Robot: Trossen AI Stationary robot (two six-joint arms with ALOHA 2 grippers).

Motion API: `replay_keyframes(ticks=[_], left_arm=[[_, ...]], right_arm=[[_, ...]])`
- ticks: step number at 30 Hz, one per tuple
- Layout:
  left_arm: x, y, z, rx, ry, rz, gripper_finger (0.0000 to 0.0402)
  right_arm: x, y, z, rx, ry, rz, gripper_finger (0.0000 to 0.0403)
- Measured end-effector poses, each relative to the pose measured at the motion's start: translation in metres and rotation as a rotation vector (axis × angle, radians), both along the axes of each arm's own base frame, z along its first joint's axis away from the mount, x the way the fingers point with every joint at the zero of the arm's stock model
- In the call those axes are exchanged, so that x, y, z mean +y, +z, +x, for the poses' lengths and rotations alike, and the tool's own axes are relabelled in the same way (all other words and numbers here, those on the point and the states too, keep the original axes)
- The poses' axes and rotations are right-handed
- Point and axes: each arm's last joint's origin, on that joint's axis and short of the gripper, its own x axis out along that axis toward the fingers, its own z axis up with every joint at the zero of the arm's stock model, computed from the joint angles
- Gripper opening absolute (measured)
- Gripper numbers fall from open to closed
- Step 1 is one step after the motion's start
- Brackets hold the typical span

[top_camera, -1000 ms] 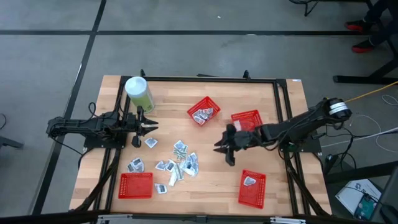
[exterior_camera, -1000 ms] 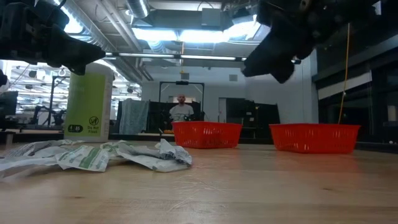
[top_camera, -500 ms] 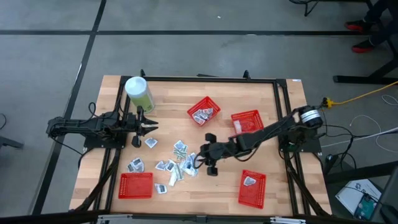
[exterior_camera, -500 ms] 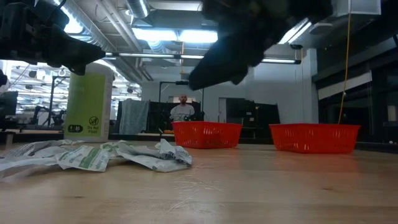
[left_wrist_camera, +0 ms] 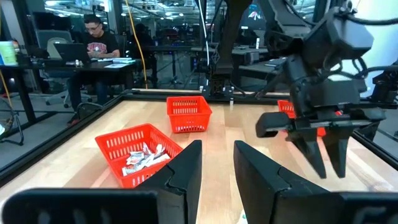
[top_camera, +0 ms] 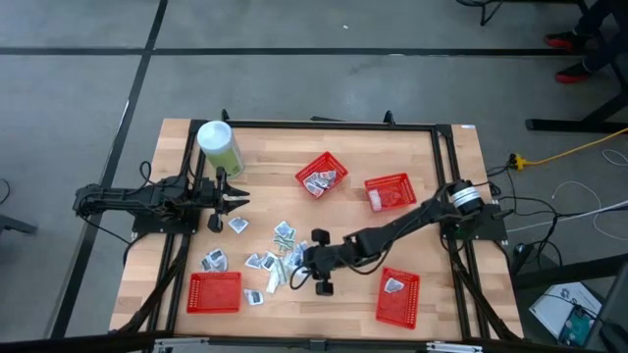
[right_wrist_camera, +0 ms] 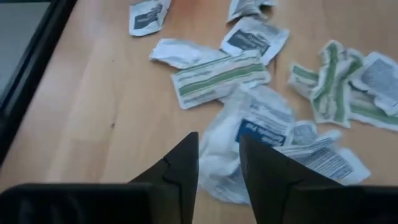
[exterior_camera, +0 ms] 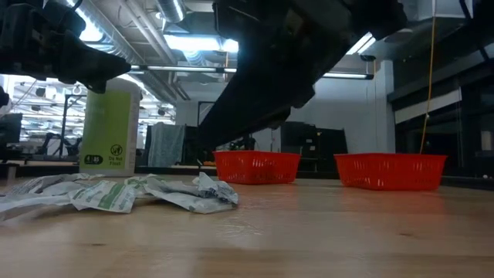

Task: Pick & Place First Aid Supplies
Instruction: Put the blue alcohol pad into the red container

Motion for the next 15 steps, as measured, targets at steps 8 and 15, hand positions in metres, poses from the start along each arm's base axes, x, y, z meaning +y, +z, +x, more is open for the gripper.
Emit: replay_keyframes(ticks=[8, 15], left_arm=[[0.000, 0.000, 0.000, -0.002, 0.000, 0.000, 0.0088], [0.000, 0.000, 0.000, 0.001, 0.000, 0.000, 0.0088]], right_arm=[[-0.001, -0.007, -0.002, 0.046, -0.071, 0.008, 0.0117], [0.000, -0.019, 0.000, 0.067, -0.106, 0.025, 0.0117]])
